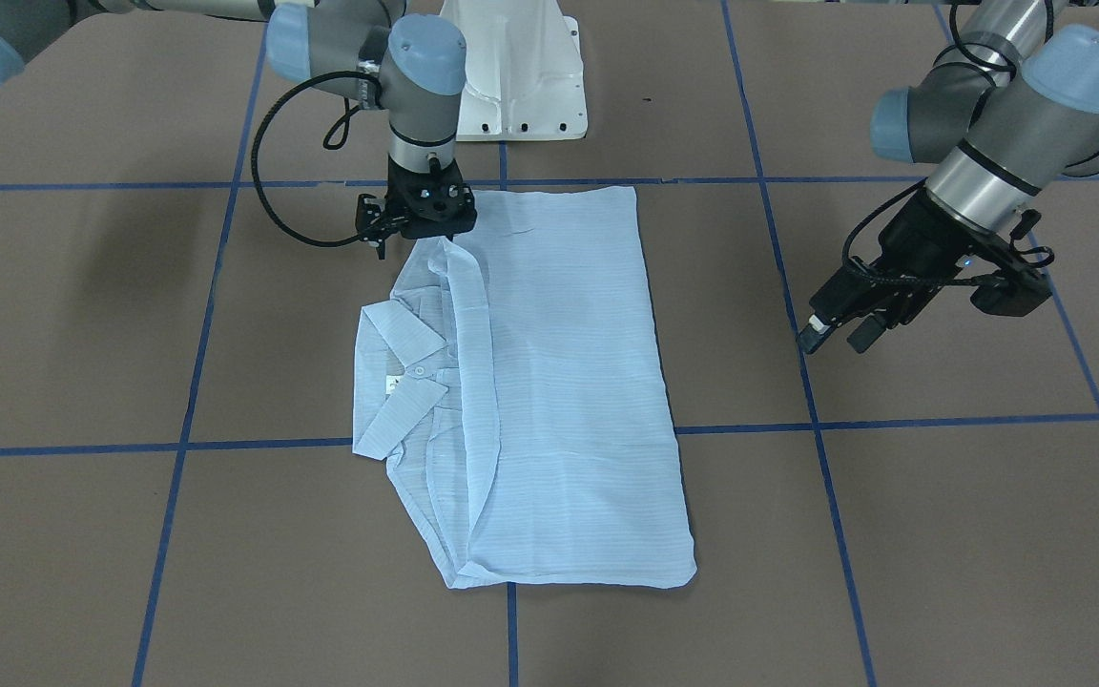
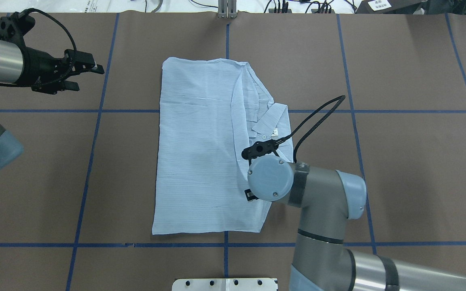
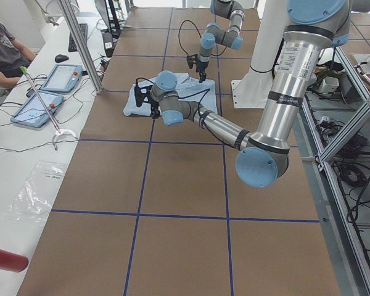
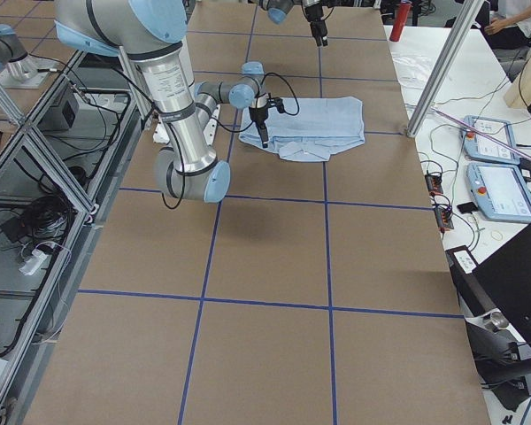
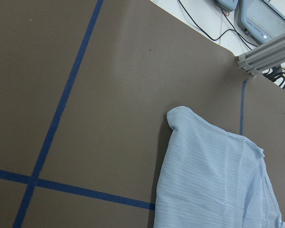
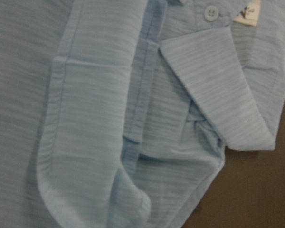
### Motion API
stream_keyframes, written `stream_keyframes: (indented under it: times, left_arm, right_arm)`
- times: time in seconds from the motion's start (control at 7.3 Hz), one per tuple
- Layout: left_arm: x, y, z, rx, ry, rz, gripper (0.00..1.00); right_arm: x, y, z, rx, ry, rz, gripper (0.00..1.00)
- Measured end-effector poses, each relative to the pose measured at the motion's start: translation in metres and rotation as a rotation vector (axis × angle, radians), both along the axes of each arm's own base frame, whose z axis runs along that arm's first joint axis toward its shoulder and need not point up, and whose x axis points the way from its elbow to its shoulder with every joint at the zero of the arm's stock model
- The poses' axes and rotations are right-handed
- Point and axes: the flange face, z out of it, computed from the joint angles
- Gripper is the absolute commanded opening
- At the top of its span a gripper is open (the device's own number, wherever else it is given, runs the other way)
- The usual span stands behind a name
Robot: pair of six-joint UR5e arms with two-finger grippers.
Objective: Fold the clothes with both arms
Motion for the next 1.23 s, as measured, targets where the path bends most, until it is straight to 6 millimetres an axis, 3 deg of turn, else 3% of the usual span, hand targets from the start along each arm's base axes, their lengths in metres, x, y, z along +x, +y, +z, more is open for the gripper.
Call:
stream_keyframes:
  times: [0.27, 0.55, 0.68, 0.96, 1.23]
  left_arm:
    - [0.0, 0.0, -0.002, 0.003, 0.002, 0.002, 1.0]
    - [0.0, 0.0, -0.003, 0.005, 0.003, 0.004, 1.0]
    - [0.0, 0.001, -0.004, 0.007, 0.004, 0.004, 1.0]
    - [0.0, 0.0, -0.006, 0.013, 0.006, 0.0, 1.0]
    - [-0.001, 0.001, -0.006, 0.022, 0.001, -0.002, 1.0]
  right_arm:
    - [0.053, 0.0, 0.031, -0.014, 0.039, -0.001, 1.0]
    - [0.069, 0.006, 0.032, -0.027, 0.042, 0.014, 1.0]
    - [0.066, 0.006, 0.022, -0.069, 0.02, 0.083, 1.0]
    - [0.048, 0.02, -0.007, -0.302, -0.136, 0.427, 1.0]
    - [0.021, 0.058, -0.028, -0.527, -0.298, 0.714, 1.0]
